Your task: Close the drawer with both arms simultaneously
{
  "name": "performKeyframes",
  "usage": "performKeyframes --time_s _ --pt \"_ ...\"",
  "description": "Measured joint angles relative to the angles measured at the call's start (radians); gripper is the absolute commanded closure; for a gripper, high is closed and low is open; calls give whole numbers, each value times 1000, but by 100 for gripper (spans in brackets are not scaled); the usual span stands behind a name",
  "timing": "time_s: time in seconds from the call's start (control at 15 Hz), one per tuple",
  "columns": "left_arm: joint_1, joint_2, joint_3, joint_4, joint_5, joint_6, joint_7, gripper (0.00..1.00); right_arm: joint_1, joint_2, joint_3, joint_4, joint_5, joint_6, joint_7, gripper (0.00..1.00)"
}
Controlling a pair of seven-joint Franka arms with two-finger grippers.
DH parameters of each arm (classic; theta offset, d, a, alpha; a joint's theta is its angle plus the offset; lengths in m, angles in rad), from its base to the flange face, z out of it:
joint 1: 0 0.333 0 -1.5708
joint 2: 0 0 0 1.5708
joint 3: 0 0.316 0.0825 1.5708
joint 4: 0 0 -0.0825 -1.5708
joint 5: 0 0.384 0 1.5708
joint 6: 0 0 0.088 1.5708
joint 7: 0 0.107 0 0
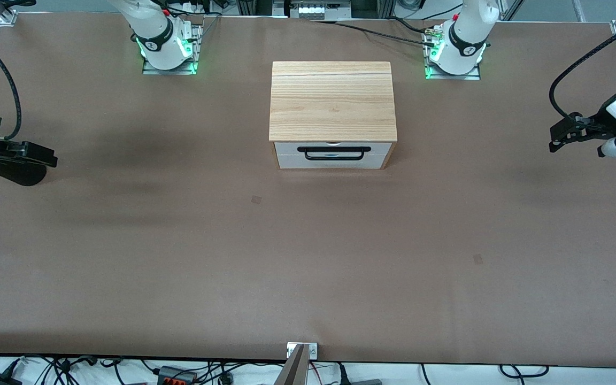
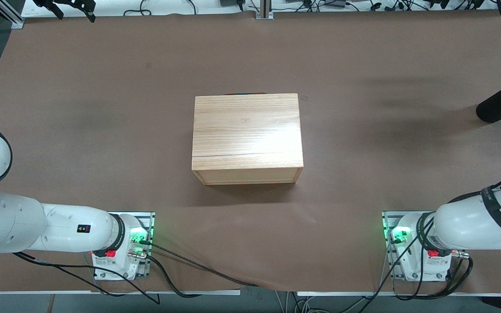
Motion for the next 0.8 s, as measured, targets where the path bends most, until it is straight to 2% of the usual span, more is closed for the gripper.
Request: performKeyframes --time_s 0.2,0.33,0.8 --pt "-1 0 0 0 0 -12 0 0 0 -114 7 -181 0 110 0 0" --pt "-1 0 0 0 0 -15 0 0 1 -167 14 -252 0 125 2 0" --pt "-4 0 0 0 0 -19 0 0 2 -199 17 -301 0 136 2 0"
